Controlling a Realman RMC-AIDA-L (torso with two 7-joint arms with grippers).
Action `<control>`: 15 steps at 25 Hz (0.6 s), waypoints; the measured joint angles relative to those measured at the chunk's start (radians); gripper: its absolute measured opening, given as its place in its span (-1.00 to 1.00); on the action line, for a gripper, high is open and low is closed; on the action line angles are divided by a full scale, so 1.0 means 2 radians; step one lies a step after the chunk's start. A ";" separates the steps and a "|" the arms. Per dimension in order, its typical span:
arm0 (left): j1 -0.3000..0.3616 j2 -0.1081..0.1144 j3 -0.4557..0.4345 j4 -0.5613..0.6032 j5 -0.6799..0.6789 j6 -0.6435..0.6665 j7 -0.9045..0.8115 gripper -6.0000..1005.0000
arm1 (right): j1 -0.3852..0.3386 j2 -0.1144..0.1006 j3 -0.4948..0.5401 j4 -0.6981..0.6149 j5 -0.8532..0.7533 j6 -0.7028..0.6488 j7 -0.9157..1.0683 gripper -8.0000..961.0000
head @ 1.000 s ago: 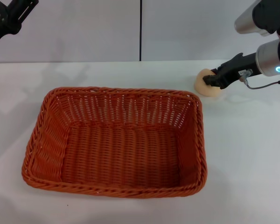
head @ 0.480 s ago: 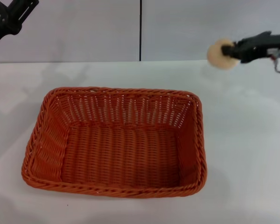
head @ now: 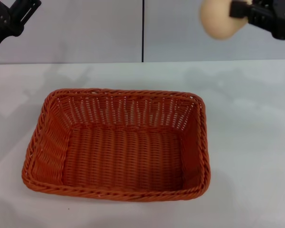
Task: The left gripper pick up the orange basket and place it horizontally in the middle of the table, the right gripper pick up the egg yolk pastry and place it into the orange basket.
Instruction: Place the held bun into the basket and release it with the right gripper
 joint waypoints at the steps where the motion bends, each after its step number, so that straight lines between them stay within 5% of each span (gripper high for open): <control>1: 0.000 0.000 0.000 0.000 0.000 0.000 0.000 0.56 | 0.004 0.000 -0.003 0.003 0.005 -0.015 0.000 -0.83; 11: -0.003 -0.001 0.006 -0.001 0.002 -0.002 0.002 0.56 | 0.055 0.001 -0.102 0.085 0.009 -0.037 -0.012 -0.88; 15: -0.003 -0.001 0.007 -0.001 0.002 -0.002 0.002 0.56 | 0.065 0.001 -0.131 0.101 0.006 -0.026 -0.009 -0.62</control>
